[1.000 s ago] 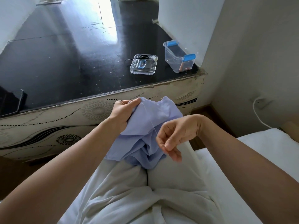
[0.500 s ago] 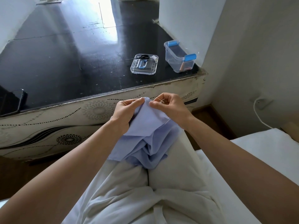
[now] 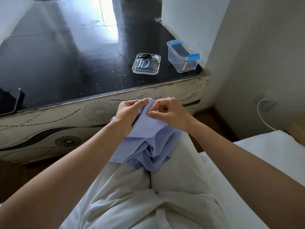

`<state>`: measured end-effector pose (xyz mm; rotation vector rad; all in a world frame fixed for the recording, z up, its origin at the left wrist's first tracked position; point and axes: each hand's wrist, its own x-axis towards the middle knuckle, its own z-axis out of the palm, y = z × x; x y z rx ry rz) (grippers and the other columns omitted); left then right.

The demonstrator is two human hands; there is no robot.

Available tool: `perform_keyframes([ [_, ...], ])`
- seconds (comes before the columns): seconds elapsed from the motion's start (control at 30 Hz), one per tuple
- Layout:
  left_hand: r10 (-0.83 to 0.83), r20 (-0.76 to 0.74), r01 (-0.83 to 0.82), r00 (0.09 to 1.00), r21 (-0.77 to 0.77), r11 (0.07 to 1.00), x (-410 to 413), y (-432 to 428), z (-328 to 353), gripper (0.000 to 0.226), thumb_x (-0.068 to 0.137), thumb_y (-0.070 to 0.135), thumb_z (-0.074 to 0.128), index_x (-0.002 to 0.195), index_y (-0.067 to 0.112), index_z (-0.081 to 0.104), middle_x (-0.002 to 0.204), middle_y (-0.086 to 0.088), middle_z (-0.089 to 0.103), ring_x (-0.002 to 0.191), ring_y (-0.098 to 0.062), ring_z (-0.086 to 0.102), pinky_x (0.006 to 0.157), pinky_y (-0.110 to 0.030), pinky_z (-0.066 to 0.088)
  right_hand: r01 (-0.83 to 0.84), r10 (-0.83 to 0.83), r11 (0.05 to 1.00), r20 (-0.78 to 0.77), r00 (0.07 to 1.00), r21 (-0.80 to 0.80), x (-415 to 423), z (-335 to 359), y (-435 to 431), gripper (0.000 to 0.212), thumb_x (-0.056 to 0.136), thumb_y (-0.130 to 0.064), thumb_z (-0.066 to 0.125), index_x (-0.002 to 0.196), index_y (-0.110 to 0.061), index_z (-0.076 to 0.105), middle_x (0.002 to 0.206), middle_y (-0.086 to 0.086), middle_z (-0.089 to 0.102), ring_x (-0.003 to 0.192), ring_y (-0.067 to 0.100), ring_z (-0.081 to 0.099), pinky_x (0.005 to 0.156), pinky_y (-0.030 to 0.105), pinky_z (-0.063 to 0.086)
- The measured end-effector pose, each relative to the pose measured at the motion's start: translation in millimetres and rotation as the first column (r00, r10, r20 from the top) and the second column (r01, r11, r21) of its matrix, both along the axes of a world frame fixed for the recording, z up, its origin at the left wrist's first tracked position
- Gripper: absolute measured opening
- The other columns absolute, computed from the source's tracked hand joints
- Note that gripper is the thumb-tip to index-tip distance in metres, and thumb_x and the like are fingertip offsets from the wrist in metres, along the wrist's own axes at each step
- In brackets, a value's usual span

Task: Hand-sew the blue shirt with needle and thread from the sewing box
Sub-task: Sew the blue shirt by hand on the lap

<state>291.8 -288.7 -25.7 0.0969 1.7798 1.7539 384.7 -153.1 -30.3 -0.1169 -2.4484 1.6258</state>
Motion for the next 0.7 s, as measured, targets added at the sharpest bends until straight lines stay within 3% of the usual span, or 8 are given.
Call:
perform_keyframes([
  [0.07, 0.012, -0.006, -0.012, 1.0, 0.012, 1.0, 1.1, 1.2, -1.0, 0.013, 0.086, 0.022, 0.073, 0.085, 0.01, 0.076, 0.08, -0.014, 0.071, 0.069, -0.026, 0.063, 0.071, -0.036, 0.054, -0.062, 0.062, 0.998, 0.001, 0.998, -0.02, 1.3, 2.1, -0.3, 0.015, 0.087, -0.008, 0.071, 0.076, -0.017, 0.067, 0.057, -0.012, 0.057, 0.052, 0.004, 0.045, 0.053, 0.015, 0.037],
  [0.17, -0.004, -0.007, 0.004, 1.0, 0.017, 1.0, 1.3, 0.9, -2.7, 0.014, 0.087, 0.023, 0.072, 0.084, 0.01, 0.075, 0.078, -0.013, 0.071, 0.067, -0.025, 0.063, 0.066, -0.033, 0.054, -0.126, 0.126, 0.992, 0.014, 0.992, -0.019, 2.5, 3.7, 0.8, 0.013, 0.087, -0.012, 0.07, 0.079, -0.022, 0.067, 0.066, 0.024, 0.055, 0.059, 0.025, 0.043, 0.056, 0.028, 0.037],
  [0.2, -0.014, -0.006, 0.014, 1.0, 0.018, 1.0, 1.3, 0.3, -3.1, 0.014, 0.087, 0.023, 0.071, 0.085, 0.01, 0.075, 0.079, -0.013, 0.071, 0.067, -0.025, 0.063, 0.065, -0.033, 0.054, -0.128, 0.129, 0.991, 0.024, 0.991, -0.025, 3.2, 2.9, 3.0, 0.01, 0.088, -0.013, 0.069, 0.083, -0.021, 0.067, 0.068, 0.027, 0.053, 0.061, 0.03, 0.041, 0.056, 0.029, 0.035],
  [0.3, -0.045, -0.026, 0.045, 0.999, 0.012, 0.999, 1.1, -1.6, -2.1, 0.013, 0.087, 0.021, 0.07, 0.077, 0.015, 0.077, 0.073, -0.009, 0.067, 0.064, -0.022, 0.058, 0.061, -0.029, 0.049, 0.03, -0.028, 0.994, 0.012, 1.0, -0.107, 6.2, -0.1, 11.5, 0.007, 0.091, -0.012, 0.065, 0.094, -0.017, 0.067, 0.062, 0.016, 0.044, 0.057, 0.026, 0.036, 0.051, 0.026, 0.032],
  [0.43, -0.079, -0.087, 0.076, 0.993, -0.035, 0.996, -0.5, -4.3, -2.6, 0.028, 0.087, 0.021, 0.069, 0.059, 0.022, 0.072, 0.065, -0.004, 0.057, 0.059, -0.016, 0.049, 0.055, -0.025, 0.04, 0.366, -0.372, 0.912, 0.003, 0.928, -0.186, 1.7, 1.3, 22.4, 0.021, 0.093, -0.005, 0.055, 0.099, -0.021, 0.066, 0.071, 0.01, 0.055, 0.064, 0.014, 0.051, 0.058, 0.019, 0.047],
  [0.5, -0.112, -0.102, 0.111, 0.989, -0.016, 0.994, -1.1, -6.4, -4.0, 0.021, 0.087, 0.021, 0.069, 0.068, 0.02, 0.074, 0.07, -0.006, 0.058, 0.063, -0.018, 0.049, 0.056, -0.025, 0.038, 0.352, -0.339, 0.922, 0.102, 0.935, -0.164, -4.0, 3.6, 25.4, 0.026, 0.095, -0.005, 0.05, 0.11, -0.017, 0.066, 0.072, -0.009, 0.057, 0.058, -0.002, 0.052, 0.055, 0.013, 0.043],
  [0.57, -0.145, -0.111, 0.147, 0.983, 0.01, 0.989, -1.1, -9.0, -4.5, 0.012, 0.087, 0.02, 0.07, 0.078, 0.014, 0.075, 0.077, -0.011, 0.059, 0.07, -0.023, 0.049, 0.058, -0.026, 0.038, 0.246, -0.222, 0.965, 0.208, 0.953, -0.095, -9.0, 5.0, 26.1, 0.027, 0.097, -0.01, 0.048, 0.112, -0.02, 0.067, 0.081, -0.016, 0.058, 0.065, -0.005, 0.056, 0.059, 0.011, 0.043],
  [0.7, -0.154, -0.127, 0.159, 0.98, 0.029, 0.987, -2.8, -13.6, -4.3, 0.011, 0.08, 0.023, 0.076, 0.08, 0.012, 0.076, 0.084, -0.015, 0.06, 0.074, -0.025, 0.051, 0.063, -0.029, 0.04, 0.153, -0.17, 0.985, 0.298, 0.939, 0.078, -17.5, -1.5, 23.7, 0.018, 0.095, -0.019, 0.054, 0.089, -0.013, 0.07, 0.082, 0.001, 0.062, 0.081, 0.015, 0.056, 0.07, 0.028, 0.045],
])
